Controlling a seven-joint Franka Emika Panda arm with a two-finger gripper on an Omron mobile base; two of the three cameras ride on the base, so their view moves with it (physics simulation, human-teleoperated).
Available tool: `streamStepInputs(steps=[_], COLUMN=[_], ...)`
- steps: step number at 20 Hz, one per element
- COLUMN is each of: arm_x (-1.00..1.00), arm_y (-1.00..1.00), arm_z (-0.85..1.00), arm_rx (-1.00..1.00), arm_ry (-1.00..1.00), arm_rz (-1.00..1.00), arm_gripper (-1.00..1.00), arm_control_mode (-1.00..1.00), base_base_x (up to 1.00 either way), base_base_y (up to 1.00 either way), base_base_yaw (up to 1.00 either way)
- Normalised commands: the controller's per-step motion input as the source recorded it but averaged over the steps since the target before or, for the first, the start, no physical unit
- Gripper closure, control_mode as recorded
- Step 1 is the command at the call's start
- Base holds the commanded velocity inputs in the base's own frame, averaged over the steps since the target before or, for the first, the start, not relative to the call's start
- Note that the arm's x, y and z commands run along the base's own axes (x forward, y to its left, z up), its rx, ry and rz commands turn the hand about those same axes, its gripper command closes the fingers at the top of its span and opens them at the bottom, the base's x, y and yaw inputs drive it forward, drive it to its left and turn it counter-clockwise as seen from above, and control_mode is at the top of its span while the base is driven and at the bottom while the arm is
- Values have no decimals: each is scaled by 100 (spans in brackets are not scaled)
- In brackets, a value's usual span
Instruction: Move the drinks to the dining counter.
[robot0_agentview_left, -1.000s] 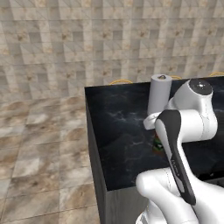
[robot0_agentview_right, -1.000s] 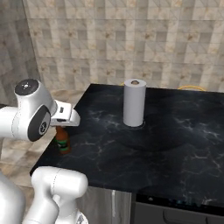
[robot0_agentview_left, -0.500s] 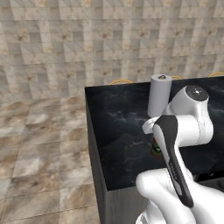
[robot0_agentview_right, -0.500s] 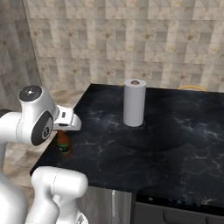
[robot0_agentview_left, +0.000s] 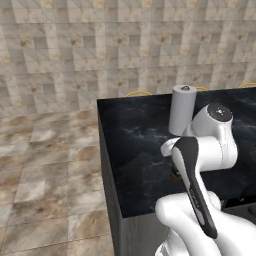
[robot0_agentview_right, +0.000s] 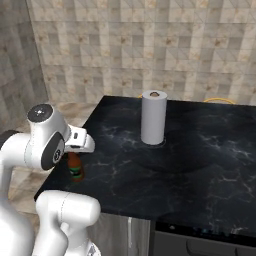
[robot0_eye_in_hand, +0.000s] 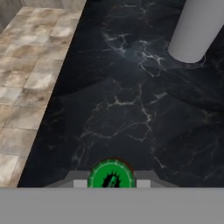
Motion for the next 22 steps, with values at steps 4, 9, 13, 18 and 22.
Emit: streamStepInputs(steps=[4,9,13,18,22], arm_x=[9,4,3,6,7], arm_y=[0,0,0,0,0], arm_z=[-23,-23,-19,-17,-23], arm_rx=[0,0,0,0,0], arm_ry=[0,0,0,0,0], arm_rz=[0,0,0,0,0], arm_gripper=[100,100,100,100,100], arm_control_mode=[-100,-100,-100,-100,-100], base_base_x=[0,0,0,0,0], base_base_y=[0,0,0,0,0], base_base_yaw=[0,0,0,0,0])
